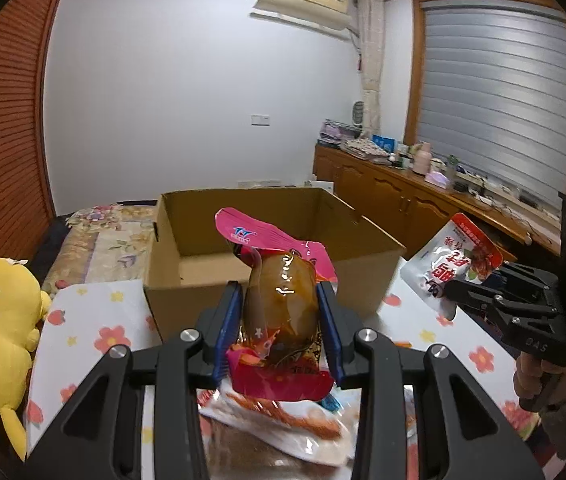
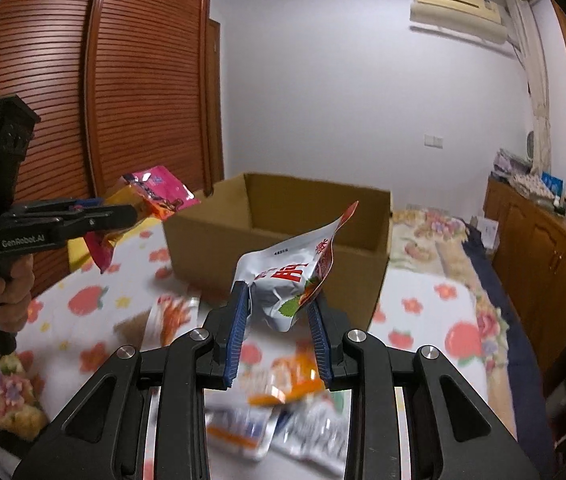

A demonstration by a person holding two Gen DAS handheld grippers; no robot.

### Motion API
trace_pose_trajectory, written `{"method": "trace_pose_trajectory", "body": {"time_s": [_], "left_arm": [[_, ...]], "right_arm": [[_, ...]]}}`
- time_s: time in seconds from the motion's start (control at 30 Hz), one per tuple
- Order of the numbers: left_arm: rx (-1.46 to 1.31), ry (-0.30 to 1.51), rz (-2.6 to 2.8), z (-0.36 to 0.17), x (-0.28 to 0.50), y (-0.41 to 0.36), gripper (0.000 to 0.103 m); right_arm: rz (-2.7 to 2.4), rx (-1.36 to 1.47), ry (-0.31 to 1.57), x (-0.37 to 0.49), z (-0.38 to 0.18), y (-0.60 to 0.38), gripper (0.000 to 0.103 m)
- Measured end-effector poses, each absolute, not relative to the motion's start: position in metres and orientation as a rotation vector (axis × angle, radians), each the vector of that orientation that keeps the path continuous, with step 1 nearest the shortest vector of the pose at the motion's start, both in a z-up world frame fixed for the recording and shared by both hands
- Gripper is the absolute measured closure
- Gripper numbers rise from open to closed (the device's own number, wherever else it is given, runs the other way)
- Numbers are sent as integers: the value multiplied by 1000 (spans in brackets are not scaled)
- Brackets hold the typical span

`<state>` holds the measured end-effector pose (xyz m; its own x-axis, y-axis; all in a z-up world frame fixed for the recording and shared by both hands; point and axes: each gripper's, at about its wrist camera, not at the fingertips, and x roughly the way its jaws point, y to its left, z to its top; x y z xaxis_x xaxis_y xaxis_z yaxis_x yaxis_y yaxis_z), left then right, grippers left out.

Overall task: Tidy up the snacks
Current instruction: 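Carry both snacks over the box and open both tools to drop them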

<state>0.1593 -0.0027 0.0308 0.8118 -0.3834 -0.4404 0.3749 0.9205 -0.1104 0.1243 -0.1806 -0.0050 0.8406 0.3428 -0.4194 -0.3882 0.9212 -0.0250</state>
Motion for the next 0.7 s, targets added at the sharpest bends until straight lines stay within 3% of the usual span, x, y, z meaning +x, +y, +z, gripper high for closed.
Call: {"method": "trace_pose_trajectory", "body": {"time_s": [0.7], "left_arm": [[-4, 519, -359, 24, 262, 4, 68]], "right_arm": [[393, -97, 459, 241, -8, -167, 74]]}}
